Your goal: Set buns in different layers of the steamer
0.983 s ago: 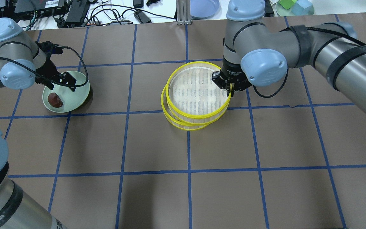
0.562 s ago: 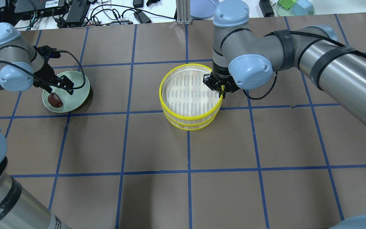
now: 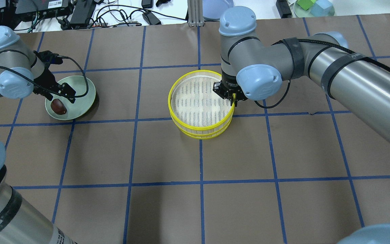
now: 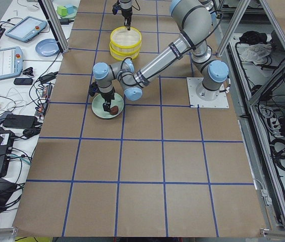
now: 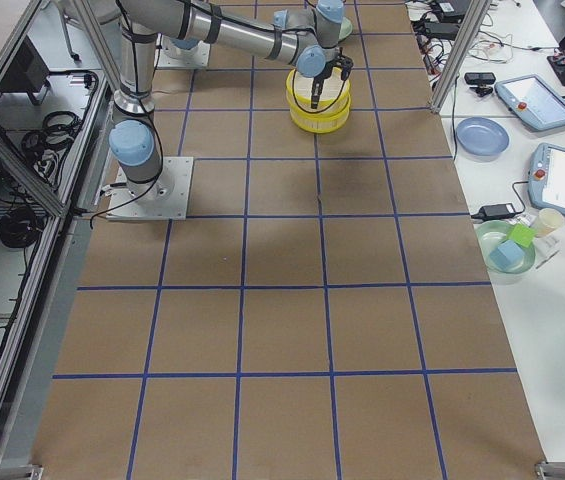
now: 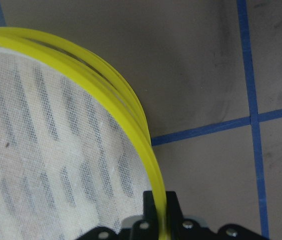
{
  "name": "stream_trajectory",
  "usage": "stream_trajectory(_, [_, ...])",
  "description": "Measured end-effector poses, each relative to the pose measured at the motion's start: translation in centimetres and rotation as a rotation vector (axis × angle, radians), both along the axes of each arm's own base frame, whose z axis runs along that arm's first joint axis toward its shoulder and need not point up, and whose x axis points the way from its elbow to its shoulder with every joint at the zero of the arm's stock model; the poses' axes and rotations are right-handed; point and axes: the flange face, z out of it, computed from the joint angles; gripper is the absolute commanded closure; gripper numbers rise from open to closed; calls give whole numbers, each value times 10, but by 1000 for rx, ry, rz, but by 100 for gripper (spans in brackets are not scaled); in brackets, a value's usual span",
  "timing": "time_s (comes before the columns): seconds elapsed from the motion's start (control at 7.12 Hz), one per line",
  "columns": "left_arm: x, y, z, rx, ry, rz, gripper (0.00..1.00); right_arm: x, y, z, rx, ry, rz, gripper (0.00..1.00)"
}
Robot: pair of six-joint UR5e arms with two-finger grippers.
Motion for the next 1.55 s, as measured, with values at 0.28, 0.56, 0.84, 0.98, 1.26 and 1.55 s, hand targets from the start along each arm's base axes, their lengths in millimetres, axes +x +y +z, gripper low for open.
stream_trajectory(0.28, [2, 1, -3, 12, -15, -21, 0, 1, -5, -1, -21, -6, -1, 100])
stream_trajectory(0.56, [3, 1, -10, 30, -19, -46, 30, 1, -6, -6, -16, -3, -2, 100])
stream_trajectory(0.84, [4, 1, -17, 41, -15, -49, 100, 0, -5, -11, -6, 3, -2, 1])
stream_trajectory(0.98, [4, 0, -19, 43, -14, -50, 100, 0, -4, -12, -3, 6, 0, 0])
stream_trajectory(1.26, [5, -3, -11, 26, -21, -33, 100, -3, 0, 28, -58, 0, 8, 0])
stream_trajectory(1.55, [1, -5, 9, -17, -15, 34, 100, -25, 45, 138, -101, -11, 45, 0])
